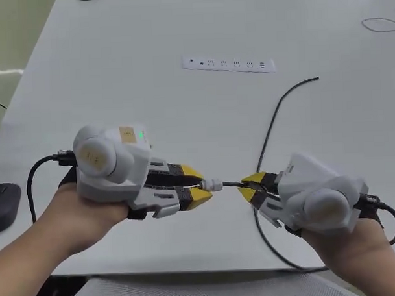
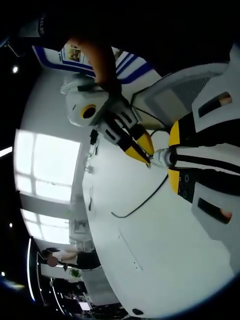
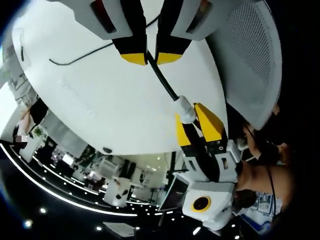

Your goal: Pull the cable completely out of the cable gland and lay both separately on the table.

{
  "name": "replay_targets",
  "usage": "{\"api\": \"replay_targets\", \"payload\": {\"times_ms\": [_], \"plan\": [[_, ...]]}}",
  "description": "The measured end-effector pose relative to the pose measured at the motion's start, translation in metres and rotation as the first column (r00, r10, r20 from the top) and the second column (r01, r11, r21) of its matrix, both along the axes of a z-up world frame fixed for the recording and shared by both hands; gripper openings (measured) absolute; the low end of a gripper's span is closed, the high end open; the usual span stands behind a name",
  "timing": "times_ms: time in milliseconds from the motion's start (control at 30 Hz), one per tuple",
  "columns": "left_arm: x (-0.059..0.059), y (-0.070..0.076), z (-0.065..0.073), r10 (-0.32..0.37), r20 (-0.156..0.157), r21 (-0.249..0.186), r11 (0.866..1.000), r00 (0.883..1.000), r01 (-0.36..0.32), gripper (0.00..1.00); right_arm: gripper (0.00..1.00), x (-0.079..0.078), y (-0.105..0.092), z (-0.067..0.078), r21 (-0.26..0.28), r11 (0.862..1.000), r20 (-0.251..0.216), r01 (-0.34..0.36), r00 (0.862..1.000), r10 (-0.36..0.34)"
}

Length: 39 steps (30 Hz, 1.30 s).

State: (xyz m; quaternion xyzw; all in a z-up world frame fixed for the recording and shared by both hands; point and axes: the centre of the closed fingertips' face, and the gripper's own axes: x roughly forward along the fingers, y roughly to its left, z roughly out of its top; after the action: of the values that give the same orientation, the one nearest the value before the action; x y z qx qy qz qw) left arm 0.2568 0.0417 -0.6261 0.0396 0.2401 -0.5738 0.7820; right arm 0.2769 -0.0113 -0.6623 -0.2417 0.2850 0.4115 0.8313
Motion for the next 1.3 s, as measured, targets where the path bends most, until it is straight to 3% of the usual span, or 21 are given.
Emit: {"api": "replay_targets", "payload": {"times_ms": [267,367,467,533,600,667,733,867,1133,1300], "plan": [[0.001,0.000,0.001,0.002,0.000,0.000,1.000,1.000,-0.002,0.14,0.00,0.002,-0.021,-0.015,0.055,0.992,-0.080,0.110,0.991,-0.105],[0.002,0.001,0.002,0.007,0.005,-0.003,1.000,1.000,-0.007,0.14,0.00,0.004,-0.028,-0.020,0.092,0.980,-0.121,0.178,0.979,-0.166],[0.002,0.001,0.002,0.010,0.009,-0.003,1.000,1.000,-0.010,0.14,0.00,0.005,-0.036,-0.028,0.125,0.959,-0.177,0.253,0.957,-0.229],[0.001,0.000,0.003,0.011,0.010,-0.003,1.000,1.000,-0.011,0.14,0.00,0.005,-0.044,-0.036,0.139,0.941,-0.220,0.309,0.936,-0.275],[0.000,0.000,0.004,0.011,0.011,-0.005,1.000,1.000,-0.011,0.14,0.00,0.005,-0.046,-0.038,0.154,0.930,-0.236,0.334,0.926,-0.294],[0.000,0.000,0.004,0.012,0.013,-0.005,1.000,1.000,-0.012,0.14,0.00,0.005,-0.053,-0.044,0.167,0.904,-0.277,0.393,0.899,-0.340],[0.001,0.000,0.004,0.013,0.014,-0.004,1.000,1.000,-0.013,0.14,0.00,0.006,-0.058,-0.048,0.171,0.889,-0.296,0.425,0.883,-0.365],[0.001,0.000,0.003,0.014,0.018,-0.003,1.000,1.000,-0.014,0.14,0.01,0.007,-0.068,-0.058,0.177,0.845,-0.347,0.505,0.835,-0.427],[0.002,0.000,0.006,0.016,0.022,-0.012,1.000,1.000,-0.016,0.14,0.01,0.004,-0.077,-0.073,0.184,0.757,-0.452,0.627,0.738,-0.501],[0.002,0.000,0.006,0.015,0.024,-0.008,1.000,1.000,-0.014,0.14,0.01,0.003,-0.074,-0.073,0.189,0.750,-0.462,0.634,0.731,-0.502]]}}
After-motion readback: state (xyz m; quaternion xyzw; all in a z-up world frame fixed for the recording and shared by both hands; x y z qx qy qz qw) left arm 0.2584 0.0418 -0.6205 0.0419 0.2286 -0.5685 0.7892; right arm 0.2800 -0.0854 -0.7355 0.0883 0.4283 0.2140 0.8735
